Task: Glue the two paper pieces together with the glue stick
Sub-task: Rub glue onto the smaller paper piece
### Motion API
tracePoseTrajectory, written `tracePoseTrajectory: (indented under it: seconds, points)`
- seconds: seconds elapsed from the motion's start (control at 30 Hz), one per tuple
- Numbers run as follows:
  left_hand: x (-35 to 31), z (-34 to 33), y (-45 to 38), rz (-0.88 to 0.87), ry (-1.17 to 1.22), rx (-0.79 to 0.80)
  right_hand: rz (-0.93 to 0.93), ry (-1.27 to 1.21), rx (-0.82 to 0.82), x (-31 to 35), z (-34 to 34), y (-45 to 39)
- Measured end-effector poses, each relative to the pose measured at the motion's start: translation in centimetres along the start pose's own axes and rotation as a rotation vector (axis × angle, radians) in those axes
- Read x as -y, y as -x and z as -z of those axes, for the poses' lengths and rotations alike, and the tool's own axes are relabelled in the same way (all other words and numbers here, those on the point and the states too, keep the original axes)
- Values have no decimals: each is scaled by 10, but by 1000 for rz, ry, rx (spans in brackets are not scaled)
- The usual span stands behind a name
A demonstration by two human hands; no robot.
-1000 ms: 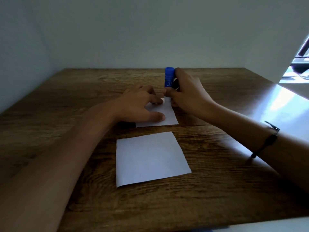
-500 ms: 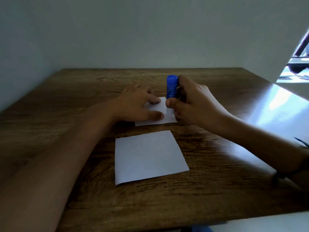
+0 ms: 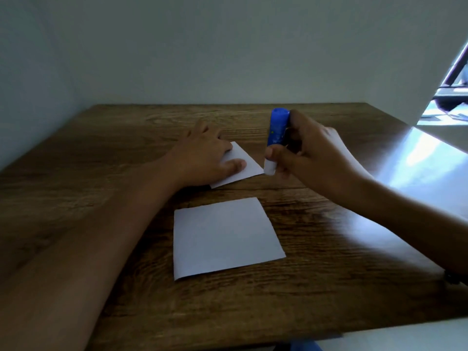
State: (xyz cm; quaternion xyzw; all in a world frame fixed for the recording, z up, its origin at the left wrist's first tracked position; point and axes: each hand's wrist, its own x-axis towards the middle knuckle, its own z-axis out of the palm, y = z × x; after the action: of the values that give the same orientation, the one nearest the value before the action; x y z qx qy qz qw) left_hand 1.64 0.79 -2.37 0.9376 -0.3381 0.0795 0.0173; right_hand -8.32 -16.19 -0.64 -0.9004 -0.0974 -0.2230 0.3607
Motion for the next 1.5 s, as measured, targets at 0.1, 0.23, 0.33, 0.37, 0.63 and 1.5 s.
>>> tracePoseTrajectory:
  seconds: [0.1, 0.23, 0.33, 0.37, 0.63, 1.5]
  points:
    - [0, 6, 1, -92, 145, -109, -27, -82, -98, -2, 2, -11]
    - [7, 16, 7, -130, 265, 23, -91, -190, -135, -6, -2, -23]
    - [7, 12, 5, -96, 148, 31, -120, -197, -129, -9, -6, -26]
    - [6, 11, 4, -90, 106, 7, -122, -199, -125, -11, -7, -27]
    - [-2, 14, 6, -168, 130, -35, -140, -153, -111, -16, -11, -41]
    - [-10, 15, 6, -101, 162, 57, -37, 81, 5, -14, -30, -56]
